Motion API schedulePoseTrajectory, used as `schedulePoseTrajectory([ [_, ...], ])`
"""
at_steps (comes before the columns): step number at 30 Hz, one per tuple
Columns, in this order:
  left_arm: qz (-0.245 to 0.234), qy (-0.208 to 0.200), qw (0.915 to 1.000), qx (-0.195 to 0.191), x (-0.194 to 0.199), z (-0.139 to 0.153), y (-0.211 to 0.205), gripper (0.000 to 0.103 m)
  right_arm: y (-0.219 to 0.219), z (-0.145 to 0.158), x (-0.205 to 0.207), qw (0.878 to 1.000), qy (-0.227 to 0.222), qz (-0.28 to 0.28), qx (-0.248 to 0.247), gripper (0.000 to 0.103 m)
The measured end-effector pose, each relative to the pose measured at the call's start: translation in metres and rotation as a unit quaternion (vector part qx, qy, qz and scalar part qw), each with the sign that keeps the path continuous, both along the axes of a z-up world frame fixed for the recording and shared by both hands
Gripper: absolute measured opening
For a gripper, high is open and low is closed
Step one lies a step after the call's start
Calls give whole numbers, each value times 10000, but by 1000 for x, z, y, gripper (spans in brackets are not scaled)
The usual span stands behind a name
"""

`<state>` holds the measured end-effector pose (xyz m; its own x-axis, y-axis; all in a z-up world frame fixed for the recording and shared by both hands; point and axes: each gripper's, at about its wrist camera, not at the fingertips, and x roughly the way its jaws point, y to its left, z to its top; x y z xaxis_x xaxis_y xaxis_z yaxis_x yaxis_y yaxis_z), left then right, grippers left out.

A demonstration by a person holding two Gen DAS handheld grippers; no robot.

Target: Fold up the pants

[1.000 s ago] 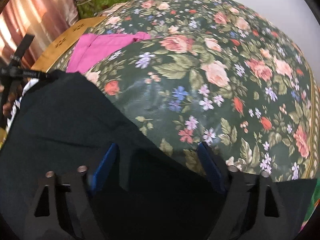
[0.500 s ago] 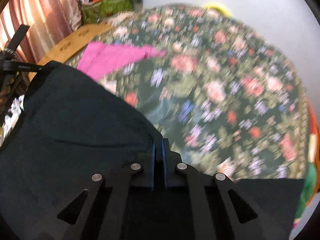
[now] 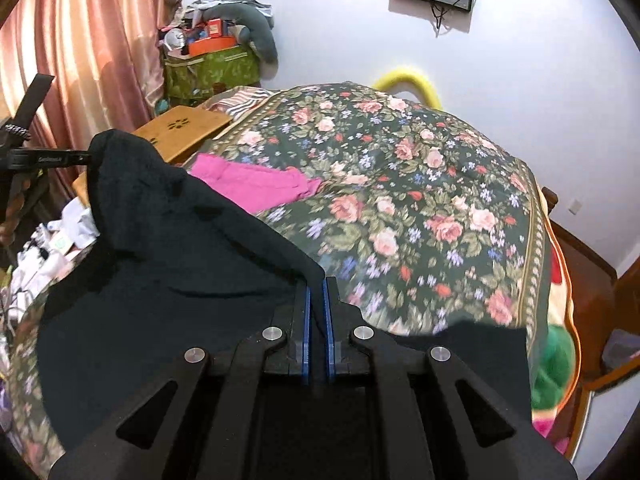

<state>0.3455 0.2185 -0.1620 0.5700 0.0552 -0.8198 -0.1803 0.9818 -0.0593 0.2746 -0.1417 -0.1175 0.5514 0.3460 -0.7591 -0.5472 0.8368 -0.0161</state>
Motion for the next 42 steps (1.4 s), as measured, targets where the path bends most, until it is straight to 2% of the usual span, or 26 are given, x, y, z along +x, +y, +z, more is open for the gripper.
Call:
schedulePoseTrajectory([
  [5, -35, -81, 9999, 123, -42, 1, -8, 13, -2, 1, -44, 10000, -4, 74, 42, 5],
  [8, -30, -102, 9996, 258, -64, 0, -9, 7, -3, -2, -66, 9999, 66, 61, 131, 5],
  [19, 172, -16, 9998, -108, -128, -22, 10, 5, 5, -14, -135, 9991, 219, 188, 325, 5],
  [23, 285, 114, 9990, -324, -146, -35, 19, 3, 13, -22, -158, 9984, 332, 278, 360, 5],
  [25, 317, 172, 9989, -316, -155, -43, 19, 3, 18, -27, -167, 9983, 359, 316, 320, 5],
  [30, 327, 400, 9981, -338, -170, -67, 18, 3, 24, -49, -177, 9979, 548, 253, 229, 5],
  [34, 340, 616, 9972, -246, -177, -83, 14, 3, 22, -47, -182, 9979, 556, 261, 199, 10],
  [38, 261, 622, 9976, -121, -177, -82, 6, 4, 16, -37, -182, 9972, 644, 252, 278, 11],
  [42, 166, 493, 9986, -111, -173, -69, -4, 14, 3, -21, -182, 9964, 651, 204, 500, 14],
])
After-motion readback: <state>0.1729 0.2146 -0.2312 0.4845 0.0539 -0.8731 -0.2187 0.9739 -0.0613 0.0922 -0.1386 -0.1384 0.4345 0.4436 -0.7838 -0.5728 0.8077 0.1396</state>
